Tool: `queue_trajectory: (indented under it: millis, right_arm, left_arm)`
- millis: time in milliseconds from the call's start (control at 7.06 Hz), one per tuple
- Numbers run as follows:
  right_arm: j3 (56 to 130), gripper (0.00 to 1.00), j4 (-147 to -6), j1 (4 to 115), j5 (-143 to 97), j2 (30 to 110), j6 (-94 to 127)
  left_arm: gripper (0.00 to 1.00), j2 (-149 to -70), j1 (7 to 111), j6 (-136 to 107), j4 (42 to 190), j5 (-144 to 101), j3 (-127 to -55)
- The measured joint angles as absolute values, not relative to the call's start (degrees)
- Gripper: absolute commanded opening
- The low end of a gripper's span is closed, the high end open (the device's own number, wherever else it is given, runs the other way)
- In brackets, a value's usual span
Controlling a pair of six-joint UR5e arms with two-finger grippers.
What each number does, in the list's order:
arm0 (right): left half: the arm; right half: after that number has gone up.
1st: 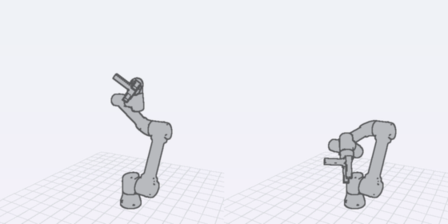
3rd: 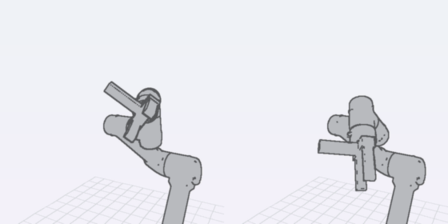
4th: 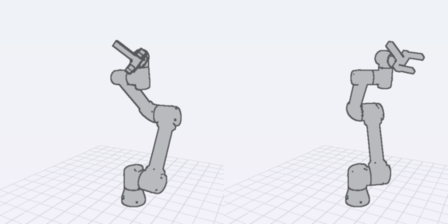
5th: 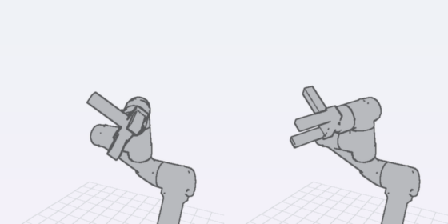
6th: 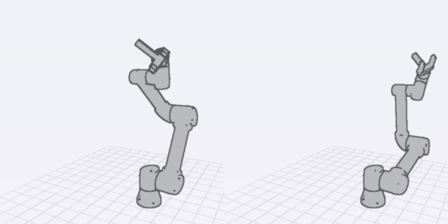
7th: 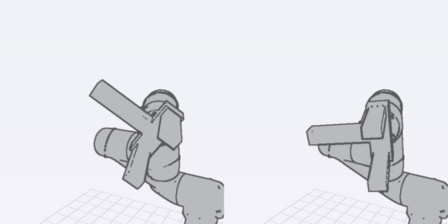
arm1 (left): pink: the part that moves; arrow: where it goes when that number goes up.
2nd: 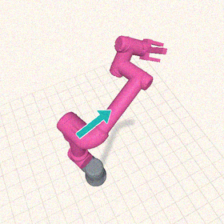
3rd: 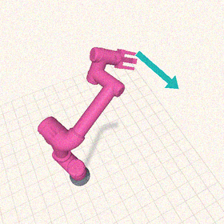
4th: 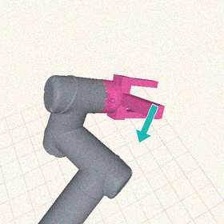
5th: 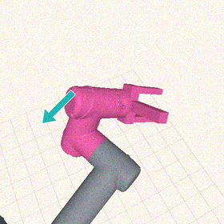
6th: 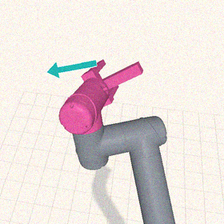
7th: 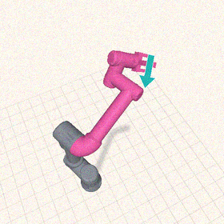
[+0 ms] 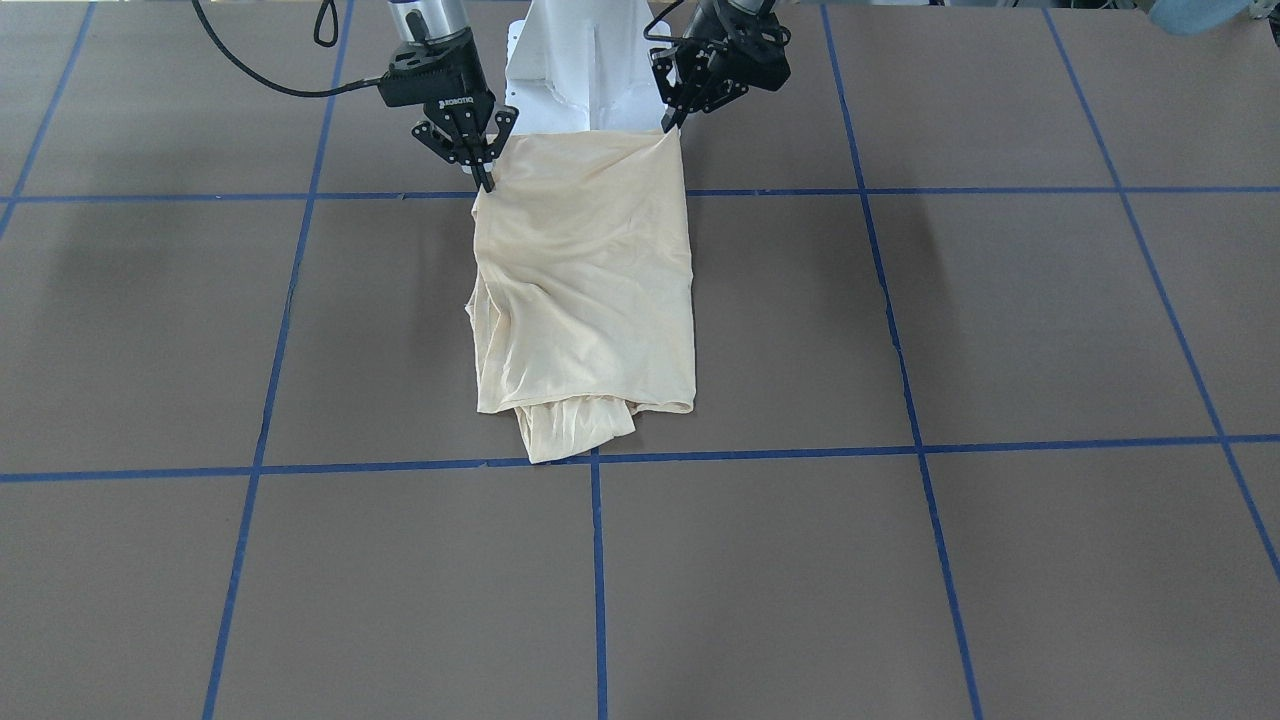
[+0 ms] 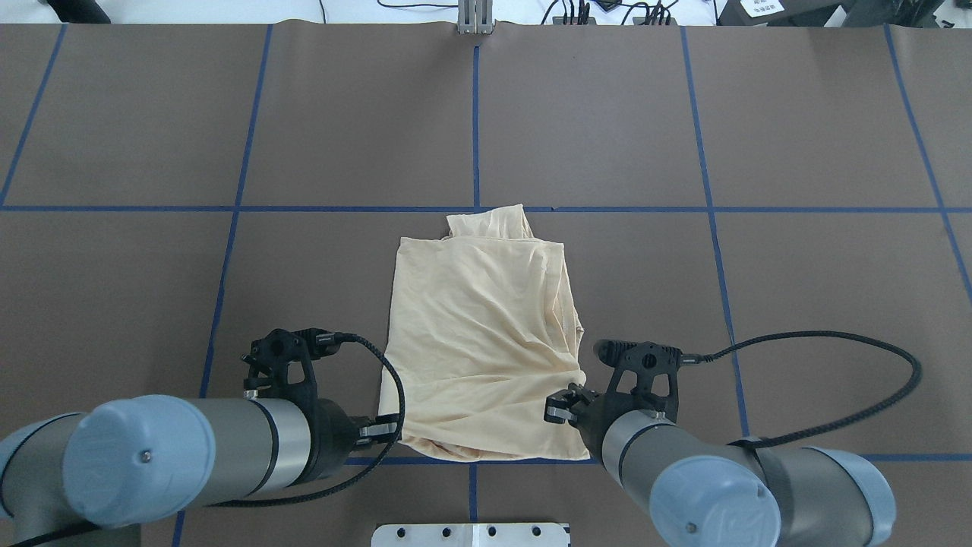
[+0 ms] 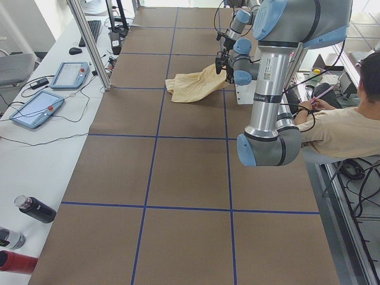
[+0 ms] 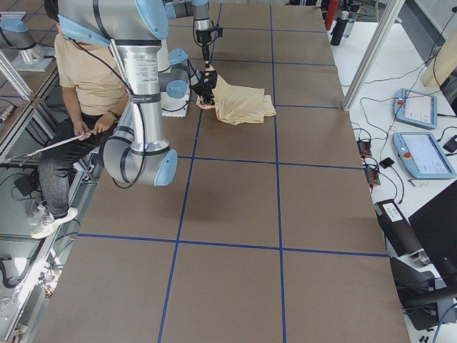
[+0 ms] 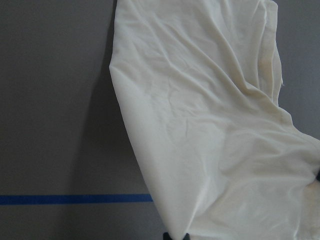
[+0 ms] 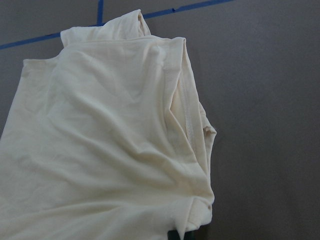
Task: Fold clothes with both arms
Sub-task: 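Lift the near edge with both grippers and fold it toward the far edge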
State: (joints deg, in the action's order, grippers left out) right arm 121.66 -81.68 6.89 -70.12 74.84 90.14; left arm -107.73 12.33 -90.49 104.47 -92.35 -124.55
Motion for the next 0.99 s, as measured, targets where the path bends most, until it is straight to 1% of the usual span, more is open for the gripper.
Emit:
queue_trajectory:
  millis: [425, 708, 991]
  right_arm:
    - [114.00, 0.00, -81.74, 13.93, -70.61, 67.32, 89.61]
    - [109.99, 0.00, -81.63, 17.38, -70.92, 64.67, 88.81]
    - [104.99, 0.00, -81.43, 20.68, -72.07, 61.83, 87.39]
  left_arm:
    - [0.00, -112.89, 19.67, -85.72, 104.42, -92.15, -117.04]
    - [0.00, -115.25, 24.57, -81.73, 104.49, -92.15, -112.79]
    - [0.00, -118.34, 28.12, -79.33, 104.85, -92.04, -106.88]
